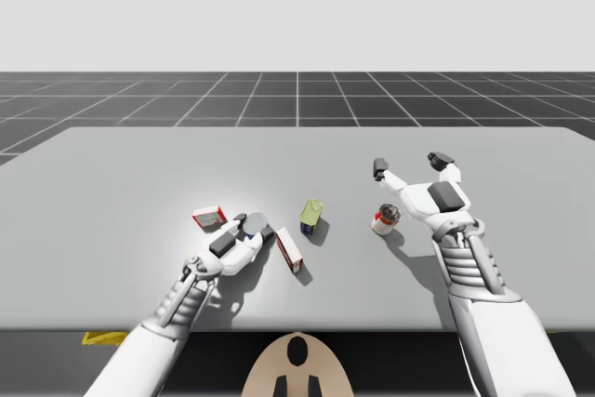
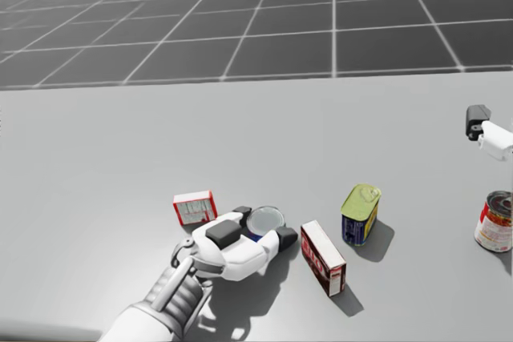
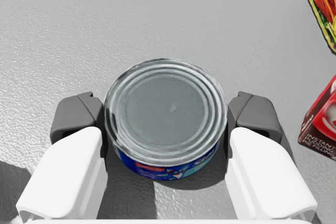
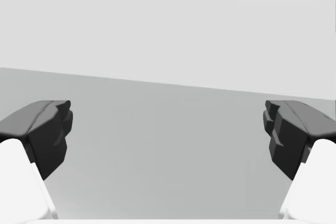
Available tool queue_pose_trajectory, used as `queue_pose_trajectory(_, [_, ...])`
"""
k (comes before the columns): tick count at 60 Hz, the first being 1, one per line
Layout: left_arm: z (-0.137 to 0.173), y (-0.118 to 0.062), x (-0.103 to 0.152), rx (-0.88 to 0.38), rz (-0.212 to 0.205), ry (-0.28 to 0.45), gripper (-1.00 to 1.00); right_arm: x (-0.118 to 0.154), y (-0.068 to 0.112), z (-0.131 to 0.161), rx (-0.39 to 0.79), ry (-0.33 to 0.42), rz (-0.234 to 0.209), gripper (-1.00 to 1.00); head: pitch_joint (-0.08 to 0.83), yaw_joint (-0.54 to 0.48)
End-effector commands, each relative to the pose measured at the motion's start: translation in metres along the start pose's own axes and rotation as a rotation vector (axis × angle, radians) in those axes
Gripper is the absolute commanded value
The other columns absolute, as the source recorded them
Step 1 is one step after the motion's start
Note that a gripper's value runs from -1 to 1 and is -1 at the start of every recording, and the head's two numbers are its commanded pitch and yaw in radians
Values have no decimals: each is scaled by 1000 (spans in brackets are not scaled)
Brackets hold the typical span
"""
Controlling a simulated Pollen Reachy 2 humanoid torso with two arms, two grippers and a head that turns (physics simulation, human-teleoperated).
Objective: Grasp the tuna can and hold it up.
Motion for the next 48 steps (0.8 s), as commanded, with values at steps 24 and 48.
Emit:
queue_pose_trajectory(24, [13,-9,19,8,-39,-40,1000,-1,-2,-1,0,10,-1,-1000,337,208])
queue_pose_trajectory(48, [60,18,130,98,-82,-272,1000,-2,-3,-1,3,-5,11,-1000,317,197])
